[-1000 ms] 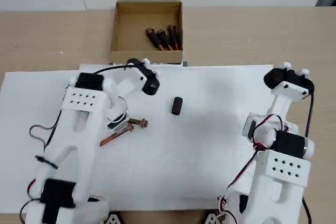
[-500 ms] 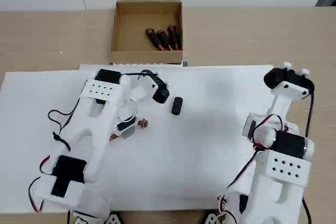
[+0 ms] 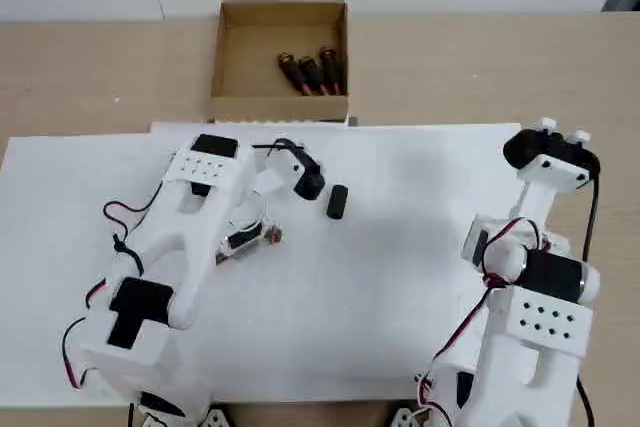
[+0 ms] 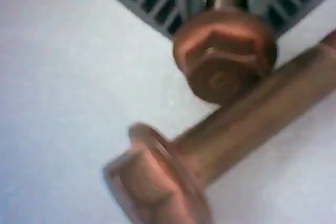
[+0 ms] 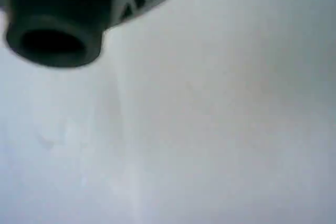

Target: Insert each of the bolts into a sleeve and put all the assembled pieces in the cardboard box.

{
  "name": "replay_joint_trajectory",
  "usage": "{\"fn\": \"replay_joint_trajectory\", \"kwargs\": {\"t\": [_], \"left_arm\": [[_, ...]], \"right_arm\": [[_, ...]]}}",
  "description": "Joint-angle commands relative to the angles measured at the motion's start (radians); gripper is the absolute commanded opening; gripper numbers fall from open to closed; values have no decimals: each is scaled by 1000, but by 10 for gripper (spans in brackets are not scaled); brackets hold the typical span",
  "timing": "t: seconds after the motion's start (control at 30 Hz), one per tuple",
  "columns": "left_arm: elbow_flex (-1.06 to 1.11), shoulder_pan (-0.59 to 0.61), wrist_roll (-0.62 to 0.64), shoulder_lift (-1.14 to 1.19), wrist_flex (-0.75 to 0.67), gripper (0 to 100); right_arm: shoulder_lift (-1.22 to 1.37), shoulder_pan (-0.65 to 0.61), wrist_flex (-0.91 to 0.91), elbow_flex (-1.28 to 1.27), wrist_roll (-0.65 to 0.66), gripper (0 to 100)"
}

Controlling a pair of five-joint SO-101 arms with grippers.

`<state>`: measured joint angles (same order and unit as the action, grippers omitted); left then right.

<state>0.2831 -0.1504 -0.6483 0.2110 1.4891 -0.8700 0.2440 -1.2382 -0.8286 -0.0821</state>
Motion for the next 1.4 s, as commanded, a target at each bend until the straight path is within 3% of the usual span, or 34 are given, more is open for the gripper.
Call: {"fn": "replay_joint_trajectory", "kwargs": {"t": [0.0,0.2,0.4,0.57,0.73,0.93,1.13,1.23,1.37], "left_arm": [[-28,5,2,17,-11,24],[-30,5,3,-5,-8,6],[-30,-5,14,-175,3,6],[-30,-14,92,-318,48,6],[-47,-14,281,-427,35,6],[-42,-15,293,-560,32,6],[-15,-14,299,-723,29,6],[77,-9,301,-824,-31,6],[259,-6,362,-988,-219,6]], "right_arm": [[-22,7,24,5,-3,4],[-25,7,16,9,28,4],[-25,10,-42,78,38,4],[-25,4,-142,203,40,5],[-25,4,-266,295,133,4],[-50,5,-444,411,160,4],[-257,4,-447,419,216,4],[-346,5,-438,385,216,4],[-446,8,-344,238,215,4]]}}
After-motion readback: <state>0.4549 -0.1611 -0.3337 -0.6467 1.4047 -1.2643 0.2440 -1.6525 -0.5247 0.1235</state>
